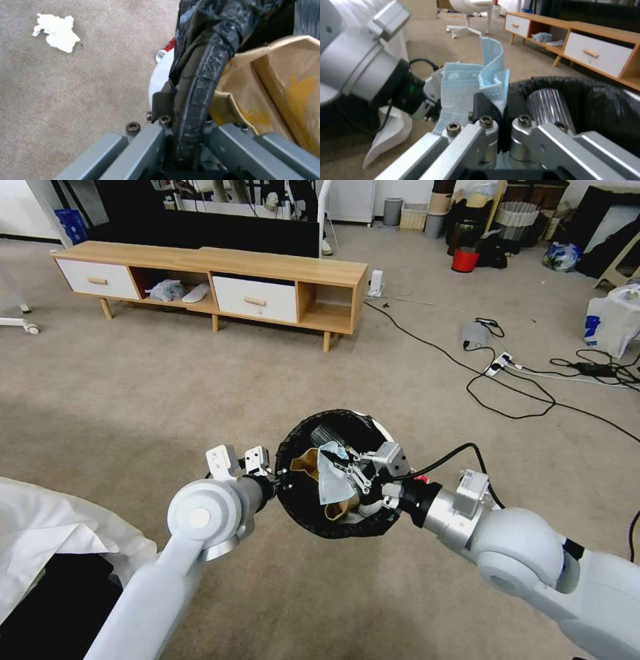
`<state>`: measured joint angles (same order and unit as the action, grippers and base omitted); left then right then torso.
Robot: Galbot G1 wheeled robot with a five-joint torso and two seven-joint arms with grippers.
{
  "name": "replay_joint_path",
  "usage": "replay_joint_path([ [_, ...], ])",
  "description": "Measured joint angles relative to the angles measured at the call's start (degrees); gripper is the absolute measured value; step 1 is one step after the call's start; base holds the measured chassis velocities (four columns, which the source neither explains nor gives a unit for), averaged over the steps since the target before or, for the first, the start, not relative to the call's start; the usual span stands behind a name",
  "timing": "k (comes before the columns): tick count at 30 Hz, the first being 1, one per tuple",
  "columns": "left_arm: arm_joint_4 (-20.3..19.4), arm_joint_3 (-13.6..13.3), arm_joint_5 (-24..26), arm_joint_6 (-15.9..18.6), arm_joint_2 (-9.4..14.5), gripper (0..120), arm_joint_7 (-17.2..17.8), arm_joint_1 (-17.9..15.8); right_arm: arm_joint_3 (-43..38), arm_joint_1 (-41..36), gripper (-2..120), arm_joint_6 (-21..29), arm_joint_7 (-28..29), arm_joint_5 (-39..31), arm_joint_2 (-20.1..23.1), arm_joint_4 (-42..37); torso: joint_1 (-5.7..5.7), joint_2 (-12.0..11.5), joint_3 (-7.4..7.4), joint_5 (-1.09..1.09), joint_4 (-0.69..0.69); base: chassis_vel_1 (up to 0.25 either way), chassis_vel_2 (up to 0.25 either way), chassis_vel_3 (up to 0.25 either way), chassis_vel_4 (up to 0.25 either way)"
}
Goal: Pick up the trash bin and place the garbage on the floor into it.
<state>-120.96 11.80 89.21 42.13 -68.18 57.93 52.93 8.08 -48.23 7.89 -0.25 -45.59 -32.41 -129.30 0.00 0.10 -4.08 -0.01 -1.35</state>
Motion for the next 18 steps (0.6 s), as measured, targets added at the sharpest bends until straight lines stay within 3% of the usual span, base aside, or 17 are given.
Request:
replay_joint_path([
  [18,-4.3,4.3,3.1,0.0,0.6,0,0.6,4.0,4.5,0.4,0,-0.5,0.0,5.3,-5.0,6.5,0.0,0.0,0.0,0.01,0.0,0.0,0.0,0.0,0.0],
])
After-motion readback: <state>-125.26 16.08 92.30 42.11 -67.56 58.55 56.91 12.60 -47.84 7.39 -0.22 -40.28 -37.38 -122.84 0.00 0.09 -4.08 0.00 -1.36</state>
